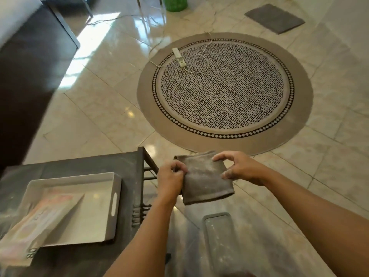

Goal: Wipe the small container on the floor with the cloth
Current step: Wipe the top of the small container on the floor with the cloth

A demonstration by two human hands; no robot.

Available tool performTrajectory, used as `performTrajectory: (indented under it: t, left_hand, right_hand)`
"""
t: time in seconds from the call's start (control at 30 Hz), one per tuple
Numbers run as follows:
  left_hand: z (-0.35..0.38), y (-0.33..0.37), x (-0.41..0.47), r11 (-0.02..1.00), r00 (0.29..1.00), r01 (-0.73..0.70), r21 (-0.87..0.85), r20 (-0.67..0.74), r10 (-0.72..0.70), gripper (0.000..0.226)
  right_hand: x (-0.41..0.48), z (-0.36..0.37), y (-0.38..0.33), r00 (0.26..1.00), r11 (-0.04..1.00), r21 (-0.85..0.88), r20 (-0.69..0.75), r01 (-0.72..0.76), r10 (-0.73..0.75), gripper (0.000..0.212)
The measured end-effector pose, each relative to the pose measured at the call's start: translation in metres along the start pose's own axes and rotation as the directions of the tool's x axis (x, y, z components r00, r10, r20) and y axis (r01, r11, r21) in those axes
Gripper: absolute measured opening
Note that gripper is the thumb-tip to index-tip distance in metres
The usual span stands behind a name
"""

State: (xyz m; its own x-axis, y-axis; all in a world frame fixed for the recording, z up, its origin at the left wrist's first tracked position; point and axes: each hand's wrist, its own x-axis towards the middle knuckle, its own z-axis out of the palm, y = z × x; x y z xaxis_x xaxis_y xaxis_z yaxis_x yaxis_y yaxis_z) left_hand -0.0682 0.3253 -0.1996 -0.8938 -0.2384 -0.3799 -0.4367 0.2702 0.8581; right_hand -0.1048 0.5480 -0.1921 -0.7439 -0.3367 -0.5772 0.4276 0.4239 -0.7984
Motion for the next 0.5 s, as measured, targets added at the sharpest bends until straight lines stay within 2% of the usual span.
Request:
performTrajectory:
  t: [0.07, 0.17, 0.33, 0.5]
  left_hand:
    - [0.017, -0.035, 0.012, 1.0, 1.0, 0.018, 0.023, 0.015, -0.019, 0.032]
    - [0.034, -0.078, 0.023, 0.999, 0.994, 0.027, 0.024, 0.107, -0.029, 0.016]
    - [0.043, -0.119, 0.014, 0.964, 0.972, -0.158, 0.214, 0.205, 0.114, 0.068]
    - [0.025, -0.119, -0.062, 0.903, 0.946, -0.3, 0.307, 0.221, 0.238, 0.076]
  right_hand:
    - [0.02, 0.009, 0.03, 1.0, 0.998, -0.059, -0.021, 0.015, -0.016, 0.056]
    - [0.038, 0.019, 0.068, 0.998, 0.991, -0.129, -0.047, 0.027, -0.034, 0.061]
    - [0.025, 0.04, 0.104, 0.997, 0.967, -0.245, -0.019, 0.068, -0.075, 0.077]
    - [-0.049, 0.07, 0.106, 0.981, 0.92, -0.355, -0.039, 0.164, -0.19, 0.079]
